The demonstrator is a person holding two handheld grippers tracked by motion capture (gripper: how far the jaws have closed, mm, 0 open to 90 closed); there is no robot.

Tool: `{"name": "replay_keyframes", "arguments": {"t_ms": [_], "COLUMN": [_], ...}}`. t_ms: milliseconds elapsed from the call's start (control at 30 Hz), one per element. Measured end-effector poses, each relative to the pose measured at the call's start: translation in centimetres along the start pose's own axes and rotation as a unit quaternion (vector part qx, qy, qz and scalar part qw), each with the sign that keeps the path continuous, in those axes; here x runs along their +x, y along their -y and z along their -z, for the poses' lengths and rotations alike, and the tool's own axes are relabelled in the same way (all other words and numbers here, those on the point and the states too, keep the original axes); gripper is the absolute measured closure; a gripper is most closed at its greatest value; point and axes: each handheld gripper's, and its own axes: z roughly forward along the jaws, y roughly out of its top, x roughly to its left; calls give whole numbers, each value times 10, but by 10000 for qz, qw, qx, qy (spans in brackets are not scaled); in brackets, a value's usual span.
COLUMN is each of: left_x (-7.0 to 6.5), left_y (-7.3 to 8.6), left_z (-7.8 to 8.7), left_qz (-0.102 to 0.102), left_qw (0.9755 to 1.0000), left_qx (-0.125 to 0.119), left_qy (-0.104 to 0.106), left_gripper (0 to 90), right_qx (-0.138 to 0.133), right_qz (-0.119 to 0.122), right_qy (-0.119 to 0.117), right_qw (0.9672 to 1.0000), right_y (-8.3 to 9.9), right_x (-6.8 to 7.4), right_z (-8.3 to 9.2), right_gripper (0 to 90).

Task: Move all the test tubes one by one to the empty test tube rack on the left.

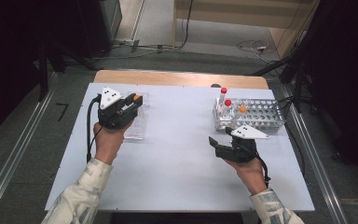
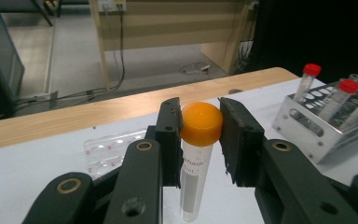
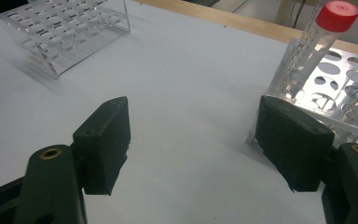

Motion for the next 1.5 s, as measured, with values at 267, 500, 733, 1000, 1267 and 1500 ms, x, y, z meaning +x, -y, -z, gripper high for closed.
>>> {"name": "replay_keyframes", "arguments": {"t_ms": [267, 500, 733, 1000, 1267, 1500], "left_x": [7, 8, 7, 5, 2, 3], "left_y": [3, 9, 19, 35, 42, 42], "left_z": [-7, -13, -20, -26, -29, -26], "left_qz": [-33, -21, -32, -65, -146, -6], "left_qw": [9998, 9997, 9995, 9990, 9986, 9988], "left_qx": [54, 131, 217, 374, 471, 469], "left_qy": [-183, -217, -211, -248, -215, -136], "left_gripper": [701, 701, 699, 697, 677, 543], "right_qx": [-6, -6, -19, -2, 13, 7], "right_qz": [14, -1, -15, -5, -5, -17], "right_qy": [-6, -1, -1, -9, -6, 9], "right_qw": [10000, 10000, 10000, 10000, 10000, 10000], "right_y": [-1, -1, -1, -1, 0, 0], "right_x": [1, 0, 0, 0, 0, -1], "right_z": [0, 1, 1, 0, 0, 0], "right_gripper": [253, 253, 253, 253, 253, 254]}}
